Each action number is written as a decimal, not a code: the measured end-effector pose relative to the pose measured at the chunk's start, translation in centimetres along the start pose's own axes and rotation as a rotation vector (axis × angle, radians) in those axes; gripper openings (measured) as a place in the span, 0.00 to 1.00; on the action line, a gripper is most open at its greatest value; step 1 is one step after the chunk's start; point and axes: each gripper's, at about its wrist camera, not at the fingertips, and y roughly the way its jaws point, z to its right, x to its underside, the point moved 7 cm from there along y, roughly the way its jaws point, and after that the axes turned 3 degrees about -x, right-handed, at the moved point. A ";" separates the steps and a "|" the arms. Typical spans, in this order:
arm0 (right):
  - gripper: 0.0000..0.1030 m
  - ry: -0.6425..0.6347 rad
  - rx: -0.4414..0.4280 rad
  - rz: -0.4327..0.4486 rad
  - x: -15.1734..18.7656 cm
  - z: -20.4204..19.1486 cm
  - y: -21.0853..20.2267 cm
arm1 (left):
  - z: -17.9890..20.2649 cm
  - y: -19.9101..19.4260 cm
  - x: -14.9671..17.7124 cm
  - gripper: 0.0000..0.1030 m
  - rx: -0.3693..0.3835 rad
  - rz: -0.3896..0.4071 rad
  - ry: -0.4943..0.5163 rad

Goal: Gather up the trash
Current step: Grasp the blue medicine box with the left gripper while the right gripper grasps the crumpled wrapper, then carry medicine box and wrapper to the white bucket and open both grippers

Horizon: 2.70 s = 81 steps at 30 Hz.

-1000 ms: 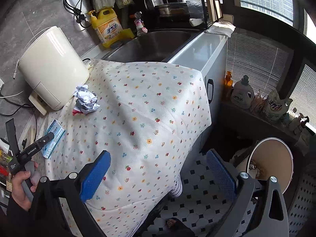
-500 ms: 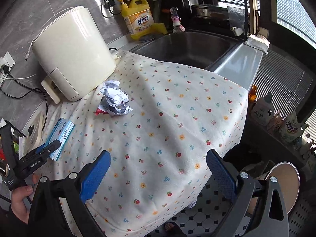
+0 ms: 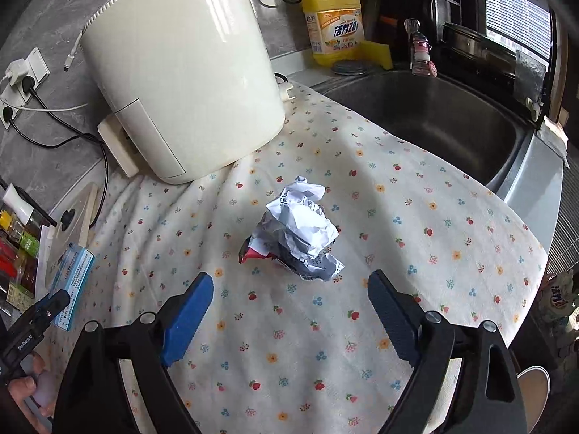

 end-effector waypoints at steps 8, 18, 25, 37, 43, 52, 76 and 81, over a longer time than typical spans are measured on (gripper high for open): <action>0.70 -0.070 0.007 -0.063 -1.0 -0.7 4.2 | -0.8 -1.1 1.0 0.65 -0.010 0.003 -0.022; 0.32 -0.054 -0.080 -0.055 0.8 0.6 -0.2 | 2.9 -2.0 1.1 0.65 0.035 0.027 0.005; 0.32 0.012 -0.124 -0.013 3.3 4.6 -6.3 | 8.8 -2.4 1.8 0.66 0.097 0.035 0.060; 0.33 0.133 -0.053 0.019 9.2 17.2 -15.9 | 22.8 -3.3 5.5 0.66 0.223 -0.008 0.156; 0.34 0.219 0.010 0.040 12.5 24.1 -19.4 | 29.5 -4.1 7.9 0.66 0.277 -0.035 0.226; 0.36 0.372 0.078 0.006 19.6 33.1 -21.6 | 38.3 -5.1 12.0 0.66 0.330 -0.084 0.330; 0.72 0.520 0.196 -0.029 30.4 49.6 -28.3 | 58.4 -5.1 27.2 0.66 0.477 -0.254 0.520; 0.73 0.530 0.211 -0.021 31.5 51.3 -29.8 | 60.6 -4.9 29.6 0.66 0.500 -0.291 0.545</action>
